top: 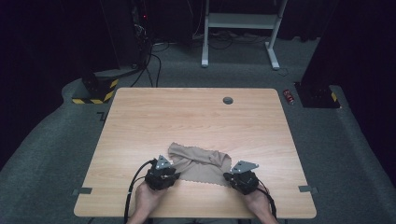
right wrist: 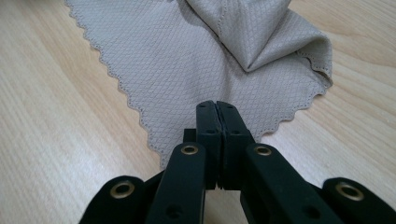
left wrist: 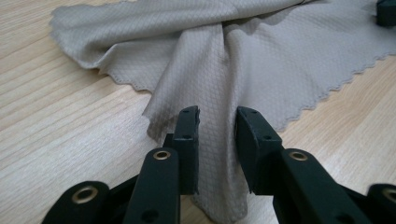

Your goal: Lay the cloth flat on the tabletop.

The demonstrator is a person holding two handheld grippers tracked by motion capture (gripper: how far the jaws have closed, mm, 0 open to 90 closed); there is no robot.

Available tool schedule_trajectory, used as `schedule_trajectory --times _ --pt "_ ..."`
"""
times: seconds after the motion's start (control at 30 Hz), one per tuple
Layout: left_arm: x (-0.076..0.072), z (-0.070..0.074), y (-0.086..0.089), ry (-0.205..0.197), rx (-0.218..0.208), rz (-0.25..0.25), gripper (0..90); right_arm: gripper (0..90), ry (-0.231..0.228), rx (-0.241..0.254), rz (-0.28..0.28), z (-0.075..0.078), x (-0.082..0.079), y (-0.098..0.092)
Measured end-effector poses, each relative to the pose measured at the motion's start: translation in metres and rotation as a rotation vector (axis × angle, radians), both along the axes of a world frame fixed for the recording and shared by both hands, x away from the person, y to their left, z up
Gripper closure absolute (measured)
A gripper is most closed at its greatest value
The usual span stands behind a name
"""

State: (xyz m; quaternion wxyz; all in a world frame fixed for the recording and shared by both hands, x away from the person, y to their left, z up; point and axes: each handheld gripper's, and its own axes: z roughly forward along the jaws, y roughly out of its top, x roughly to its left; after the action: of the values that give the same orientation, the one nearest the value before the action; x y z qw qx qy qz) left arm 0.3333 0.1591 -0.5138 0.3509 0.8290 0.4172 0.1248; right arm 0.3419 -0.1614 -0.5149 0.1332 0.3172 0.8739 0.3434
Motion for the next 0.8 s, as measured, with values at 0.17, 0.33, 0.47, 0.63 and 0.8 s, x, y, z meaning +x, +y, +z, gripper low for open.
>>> schedule_trajectory --times 0.17,0.33,0.47,0.63,0.8 --pt "-0.001 0.002 0.005 0.019 0.001 0.0 64.8 83.0 0.012 0.003 0.002 0.002 -0.002 -0.003" --pt "0.012 0.01 0.011 0.008 -0.03 0.045 59.9 77.3 -0.029 0.061 -0.042 0.019 0.011 -0.003" --pt "0.021 0.015 0.008 -0.006 -0.033 0.065 57.6 73.6 -0.041 0.064 -0.055 0.023 0.021 0.004" --pt "0.035 0.013 0.002 -0.017 -0.013 0.089 54.8 64.8 -0.044 0.046 -0.067 0.02 0.035 0.022" --pt "0.043 0.009 0.001 -0.032 0.003 0.122 54.0 83.8 0.01 0.032 -0.071 0.009 0.052 0.029"
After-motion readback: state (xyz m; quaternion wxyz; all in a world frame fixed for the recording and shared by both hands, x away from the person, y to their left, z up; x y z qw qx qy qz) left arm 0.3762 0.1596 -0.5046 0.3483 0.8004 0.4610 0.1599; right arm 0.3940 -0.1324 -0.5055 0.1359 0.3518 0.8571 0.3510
